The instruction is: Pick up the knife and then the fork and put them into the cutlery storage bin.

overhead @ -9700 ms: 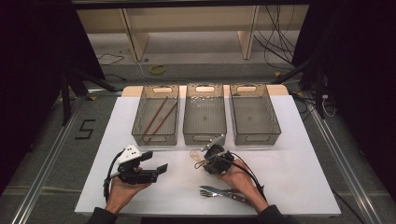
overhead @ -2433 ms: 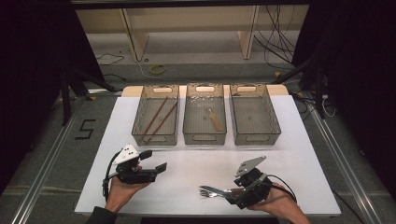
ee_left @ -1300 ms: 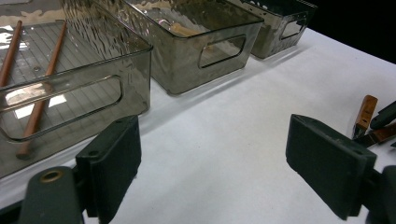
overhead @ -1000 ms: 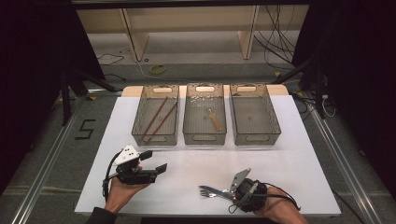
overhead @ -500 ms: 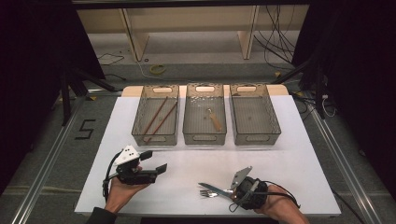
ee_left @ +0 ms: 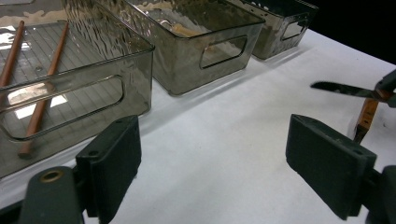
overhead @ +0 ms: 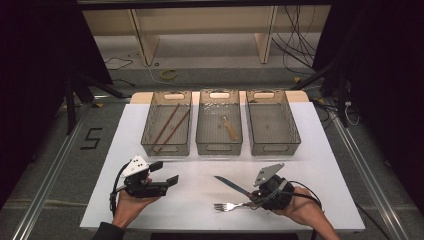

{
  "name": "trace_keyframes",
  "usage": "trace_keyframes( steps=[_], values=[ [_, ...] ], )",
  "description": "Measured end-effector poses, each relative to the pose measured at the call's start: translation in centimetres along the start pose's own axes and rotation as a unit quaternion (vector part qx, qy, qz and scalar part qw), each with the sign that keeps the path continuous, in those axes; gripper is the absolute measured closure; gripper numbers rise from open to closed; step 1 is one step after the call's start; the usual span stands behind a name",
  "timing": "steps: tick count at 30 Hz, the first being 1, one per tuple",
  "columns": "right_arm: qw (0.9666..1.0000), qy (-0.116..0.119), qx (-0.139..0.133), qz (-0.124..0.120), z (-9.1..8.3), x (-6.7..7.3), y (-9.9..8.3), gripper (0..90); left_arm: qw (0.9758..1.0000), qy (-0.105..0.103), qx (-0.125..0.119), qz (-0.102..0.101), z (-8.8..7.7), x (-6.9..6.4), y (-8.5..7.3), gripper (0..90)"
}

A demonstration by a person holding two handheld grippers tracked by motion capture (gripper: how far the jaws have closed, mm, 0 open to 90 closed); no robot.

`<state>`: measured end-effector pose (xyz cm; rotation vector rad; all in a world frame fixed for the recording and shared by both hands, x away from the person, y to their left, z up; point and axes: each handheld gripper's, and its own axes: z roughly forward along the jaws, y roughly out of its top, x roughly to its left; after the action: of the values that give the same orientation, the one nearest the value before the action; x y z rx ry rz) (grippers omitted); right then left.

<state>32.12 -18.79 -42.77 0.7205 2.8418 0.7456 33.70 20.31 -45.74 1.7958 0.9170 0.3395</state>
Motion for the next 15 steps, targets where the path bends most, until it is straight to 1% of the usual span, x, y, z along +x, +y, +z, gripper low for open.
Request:
trace_keyframes(
  steps=[3, 4, 5, 8, 12, 14, 15],
  values=[
    [0.9999, -0.004, -0.008, 0.013, -0.3, -0.7, 0.4, 77.4, 1.0, 0.001, -0.002, 0.0, -0.1, 0.1, 0.0, 17.6],
    [0.9998, -0.008, -0.013, 0.009, -0.4, -0.9, 0.5, 77.4, 1.0, 0.001, -0.002, 0.0, -0.1, 0.1, 0.0, 17.6],
    [0.9997, -0.01, -0.016, 0.013, -0.5, -1.2, 0.7, 77.4, 1.0, 0.001, -0.004, -0.004, -0.1, 0.1, 0.0, 17.6],
    [0.9994, -0.017, -0.026, 0.015, -1.1, -1.9, 1.2, 77.5, 1.0, 0.0, -0.004, -0.004, -0.1, 0.1, 0.0, 17.6],
    [0.9982, -0.029, -0.045, 0.027, -1.9, -3.0, 2.0, 77.4, 1.0, -0.001, -0.002, -0.001, 0.0, 0.1, 0.0, 17.6],
    [0.9977, -0.031, -0.054, 0.025, -2.3, -3.6, 2.3, 77.5, 1.0, 0.0, -0.002, -0.001, 0.0, 0.1, 0.0, 17.6],
    [0.9973, -0.034, -0.057, 0.032, -2.5, -3.8, 2.5, 77.4, 1.0, 0.0, -0.004, -0.002, 0.0, 0.1, 0.0, 17.6]
  ],
)
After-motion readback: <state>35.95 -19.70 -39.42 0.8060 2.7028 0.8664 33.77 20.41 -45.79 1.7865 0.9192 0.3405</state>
